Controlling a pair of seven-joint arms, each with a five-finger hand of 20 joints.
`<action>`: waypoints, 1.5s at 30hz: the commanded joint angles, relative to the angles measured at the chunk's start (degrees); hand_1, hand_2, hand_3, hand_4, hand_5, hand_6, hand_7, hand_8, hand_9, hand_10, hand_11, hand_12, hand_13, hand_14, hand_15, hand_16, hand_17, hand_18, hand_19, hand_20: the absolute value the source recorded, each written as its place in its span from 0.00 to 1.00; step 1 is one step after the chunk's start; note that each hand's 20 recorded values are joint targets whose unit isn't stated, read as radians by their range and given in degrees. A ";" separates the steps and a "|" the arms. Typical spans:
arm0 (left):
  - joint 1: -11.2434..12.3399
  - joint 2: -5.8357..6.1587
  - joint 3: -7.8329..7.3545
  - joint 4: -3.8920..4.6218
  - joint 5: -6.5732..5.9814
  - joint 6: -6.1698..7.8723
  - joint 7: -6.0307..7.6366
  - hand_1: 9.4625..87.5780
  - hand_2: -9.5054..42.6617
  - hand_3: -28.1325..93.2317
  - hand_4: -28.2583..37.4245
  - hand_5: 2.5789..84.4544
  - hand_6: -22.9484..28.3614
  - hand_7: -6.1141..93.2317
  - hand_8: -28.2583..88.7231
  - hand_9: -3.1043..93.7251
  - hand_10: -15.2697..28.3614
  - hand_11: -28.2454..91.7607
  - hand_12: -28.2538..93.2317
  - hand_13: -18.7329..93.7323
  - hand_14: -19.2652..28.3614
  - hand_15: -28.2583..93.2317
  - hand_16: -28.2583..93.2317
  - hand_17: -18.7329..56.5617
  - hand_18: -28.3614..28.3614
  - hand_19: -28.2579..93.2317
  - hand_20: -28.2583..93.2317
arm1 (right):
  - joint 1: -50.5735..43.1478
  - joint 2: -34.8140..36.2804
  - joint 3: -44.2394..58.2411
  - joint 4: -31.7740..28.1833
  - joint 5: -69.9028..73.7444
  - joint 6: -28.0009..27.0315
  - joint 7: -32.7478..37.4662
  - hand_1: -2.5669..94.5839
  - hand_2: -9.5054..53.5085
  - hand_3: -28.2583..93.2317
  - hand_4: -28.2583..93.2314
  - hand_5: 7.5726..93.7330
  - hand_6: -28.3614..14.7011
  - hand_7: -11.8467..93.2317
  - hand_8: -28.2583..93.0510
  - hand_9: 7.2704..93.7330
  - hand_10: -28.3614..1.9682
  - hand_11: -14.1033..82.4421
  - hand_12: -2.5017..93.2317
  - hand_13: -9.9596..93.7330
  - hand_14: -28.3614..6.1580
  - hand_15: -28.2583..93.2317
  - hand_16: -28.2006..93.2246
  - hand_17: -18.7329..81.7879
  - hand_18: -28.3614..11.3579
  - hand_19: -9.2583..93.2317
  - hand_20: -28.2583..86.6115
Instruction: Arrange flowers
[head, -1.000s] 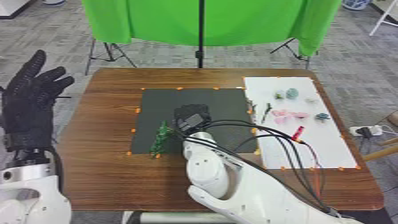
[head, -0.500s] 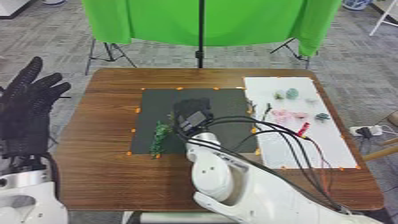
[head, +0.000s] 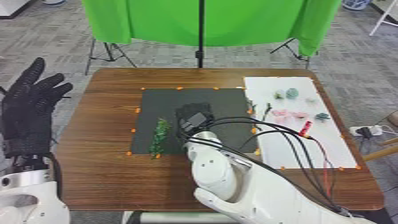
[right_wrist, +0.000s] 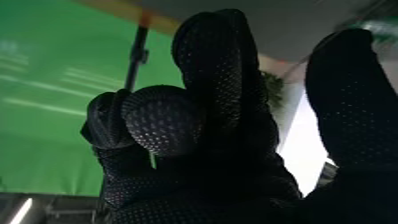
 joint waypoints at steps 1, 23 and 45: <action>-1.09 -1.04 0.92 1.01 0.82 -1.81 -1.91 0.18 0.34 0.84 0.07 0.37 0.58 0.16 0.18 0.37 0.76 0.45 0.36 0.36 0.88 0.66 0.20 0.12 0.86 0.58 0.46 | 0.35 -1.01 -0.88 2.43 -0.61 -0.11 0.96 0.39 0.08 0.79 0.04 0.85 0.56 0.21 0.14 0.91 0.46 0.61 0.26 0.88 0.54 0.84 0.40 0.64 0.02 1.00 0.61; -0.04 -1.08 0.54 0.60 0.67 -1.41 -1.15 0.19 0.33 0.84 0.08 0.38 0.58 0.16 0.18 0.37 0.76 0.46 0.36 0.36 0.88 0.66 0.20 0.12 0.86 0.58 0.46 | 4.67 1.44 -6.23 1.49 -4.07 2.86 3.92 0.39 0.00 0.75 0.03 0.73 0.46 0.27 0.15 0.78 0.35 0.73 0.28 0.84 0.52 0.88 0.41 0.64 0.03 1.00 0.63; 2.52 -3.26 0.23 0.85 -2.89 -0.65 2.06 0.15 0.33 0.84 0.01 0.38 0.58 0.16 0.18 0.37 0.76 0.45 0.36 0.36 0.88 0.66 0.20 0.12 0.86 0.58 0.46 | -1.16 15.32 15.29 -3.82 19.48 11.97 19.12 0.37 0.05 0.78 0.05 0.67 0.42 0.23 0.15 0.75 0.28 0.61 0.22 0.79 0.44 0.84 0.36 0.60 0.05 1.00 0.45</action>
